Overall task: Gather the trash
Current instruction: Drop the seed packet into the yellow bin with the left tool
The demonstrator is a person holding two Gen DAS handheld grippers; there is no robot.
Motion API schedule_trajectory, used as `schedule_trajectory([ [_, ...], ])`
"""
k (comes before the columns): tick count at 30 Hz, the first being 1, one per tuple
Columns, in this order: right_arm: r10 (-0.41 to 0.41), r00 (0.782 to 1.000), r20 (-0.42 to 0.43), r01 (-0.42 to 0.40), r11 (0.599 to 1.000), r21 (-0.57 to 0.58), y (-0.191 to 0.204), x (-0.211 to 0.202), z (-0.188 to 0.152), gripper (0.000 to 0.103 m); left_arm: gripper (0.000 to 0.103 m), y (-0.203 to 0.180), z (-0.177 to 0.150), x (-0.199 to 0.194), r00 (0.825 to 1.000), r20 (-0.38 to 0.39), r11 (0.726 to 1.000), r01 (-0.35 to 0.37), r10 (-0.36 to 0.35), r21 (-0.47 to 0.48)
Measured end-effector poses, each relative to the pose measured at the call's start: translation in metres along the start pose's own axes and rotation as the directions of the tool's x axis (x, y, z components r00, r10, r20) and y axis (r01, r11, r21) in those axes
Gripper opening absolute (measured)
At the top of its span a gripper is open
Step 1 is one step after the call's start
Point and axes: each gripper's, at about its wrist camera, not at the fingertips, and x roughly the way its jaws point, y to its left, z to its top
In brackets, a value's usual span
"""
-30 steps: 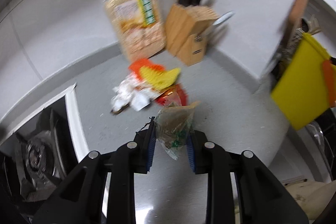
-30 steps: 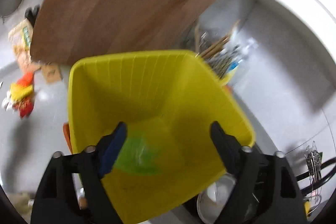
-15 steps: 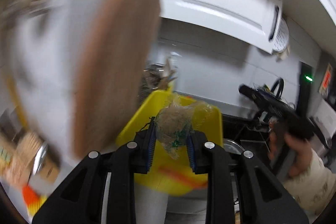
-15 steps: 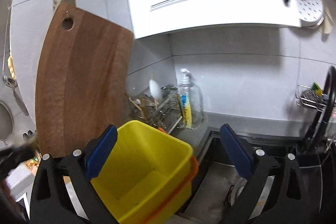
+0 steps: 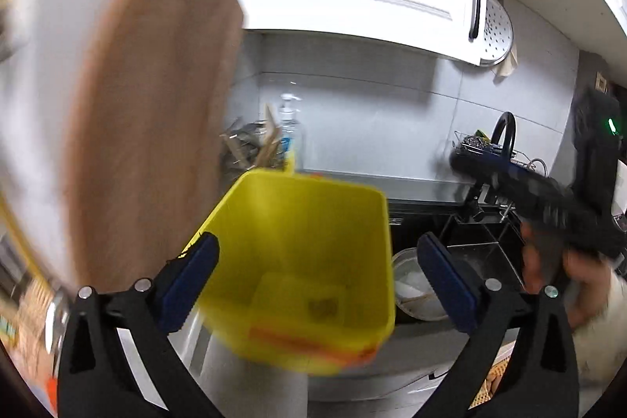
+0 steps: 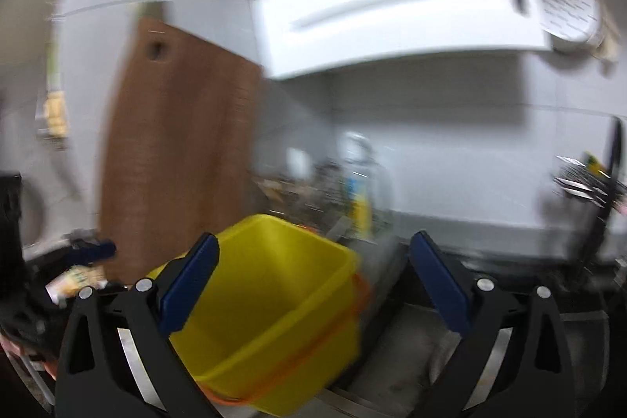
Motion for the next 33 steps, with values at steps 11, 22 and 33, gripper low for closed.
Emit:
schedule_trajectory([
  [11, 0.426, 0.901, -0.088, -0.434, 0.873, -0.223, 0.120, 0.028, -0.019, 0.095, 0.099, 0.142, -0.210, -0.127, 0.792, -0.359, 0.678, -0.609, 0.494, -0.411],
  [22, 0.562, 0.786, -0.259, -0.617, 0.741, -0.263, 0.209, 0.043, -0.060, 0.095, 0.099, 0.255, -0.290, -0.189, 0.551, -0.510, 0.367, -0.830, 0.661, -0.421],
  [33, 0.517, 0.792, -0.325, -0.599, 0.761, -0.248, 0.218, 0.026, -0.078, 0.095, 0.093, 0.362, -0.322, -0.154, 0.558, -0.622, 0.264, -0.822, 0.549, -0.505],
])
